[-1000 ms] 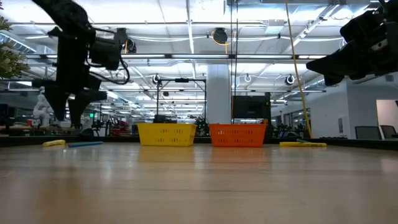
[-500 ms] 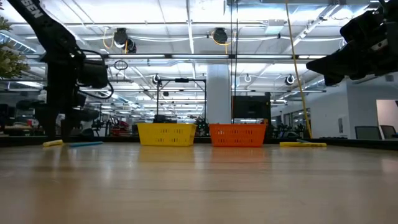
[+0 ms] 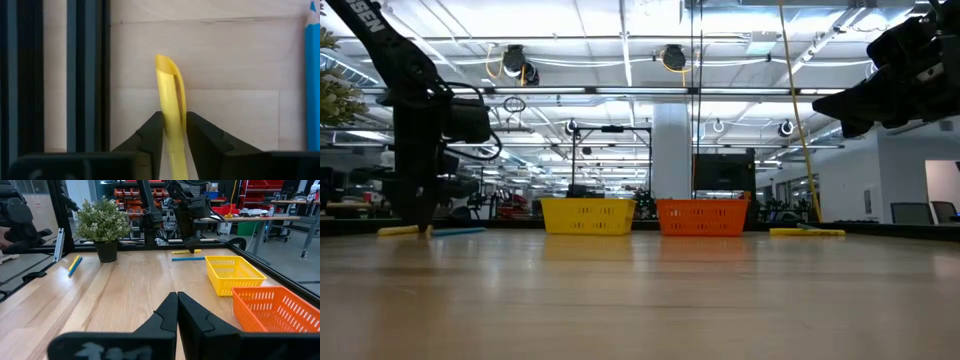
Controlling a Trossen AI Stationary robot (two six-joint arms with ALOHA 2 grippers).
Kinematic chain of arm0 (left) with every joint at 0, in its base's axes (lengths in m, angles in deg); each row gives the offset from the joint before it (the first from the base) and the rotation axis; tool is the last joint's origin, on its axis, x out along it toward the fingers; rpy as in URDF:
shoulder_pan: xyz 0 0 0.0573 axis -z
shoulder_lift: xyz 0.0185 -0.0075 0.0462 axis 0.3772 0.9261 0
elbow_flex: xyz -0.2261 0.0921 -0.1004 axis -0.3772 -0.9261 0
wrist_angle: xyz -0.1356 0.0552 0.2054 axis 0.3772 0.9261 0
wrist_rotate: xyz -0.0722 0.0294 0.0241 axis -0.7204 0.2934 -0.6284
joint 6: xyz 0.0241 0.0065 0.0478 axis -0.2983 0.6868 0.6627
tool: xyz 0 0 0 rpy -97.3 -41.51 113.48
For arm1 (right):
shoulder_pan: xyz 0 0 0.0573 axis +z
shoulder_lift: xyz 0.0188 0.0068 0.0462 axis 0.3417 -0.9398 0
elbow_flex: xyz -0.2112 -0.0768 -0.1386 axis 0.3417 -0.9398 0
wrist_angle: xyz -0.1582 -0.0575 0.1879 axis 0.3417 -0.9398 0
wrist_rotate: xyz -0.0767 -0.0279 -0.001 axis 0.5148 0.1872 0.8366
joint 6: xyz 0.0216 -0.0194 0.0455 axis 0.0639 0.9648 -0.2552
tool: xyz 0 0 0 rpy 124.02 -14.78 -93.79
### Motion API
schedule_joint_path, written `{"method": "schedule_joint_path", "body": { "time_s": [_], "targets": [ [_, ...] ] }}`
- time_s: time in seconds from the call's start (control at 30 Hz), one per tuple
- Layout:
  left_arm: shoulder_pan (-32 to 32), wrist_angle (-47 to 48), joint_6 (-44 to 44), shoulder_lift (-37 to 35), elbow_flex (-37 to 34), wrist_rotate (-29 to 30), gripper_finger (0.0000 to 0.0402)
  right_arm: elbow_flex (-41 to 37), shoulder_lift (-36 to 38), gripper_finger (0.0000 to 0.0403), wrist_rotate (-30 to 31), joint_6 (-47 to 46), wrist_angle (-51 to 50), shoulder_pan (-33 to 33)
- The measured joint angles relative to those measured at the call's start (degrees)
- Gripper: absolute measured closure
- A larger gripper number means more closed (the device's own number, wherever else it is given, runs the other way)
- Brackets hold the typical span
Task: Sort pens & pencils
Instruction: Put the top left yellow pen into the yellow bin
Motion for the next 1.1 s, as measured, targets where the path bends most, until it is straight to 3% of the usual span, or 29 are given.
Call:
{"method": "schedule_joint_path", "body": {
  "time_s": [0.1,0.57,0.7,1.1],
  "targets": [
    [0.02,0.23,1.93,0.0,0.0,-0.2,0.036,0.02,0.0,0.0403,0.0,-0.01,0.0,0.0],
    [0.04,0.37,8.85,-0.51,0.0,-0.7,0.0362,0.02,0.0,0.0403,0.0,-0.01,0.0,0.0],
    [0.0,0.9,9.9,-3.39,-0.08,-1.35,0.0399,0.01,0.01,0.0403,0.0,-0.01,0.0,0.0],
    [0.04,3.2,10.7,-11.16,-0.15,-3.33,0.04,0.0,0.02,0.0403,0.01,-0.02,0.0,0.0]
  ]
}}
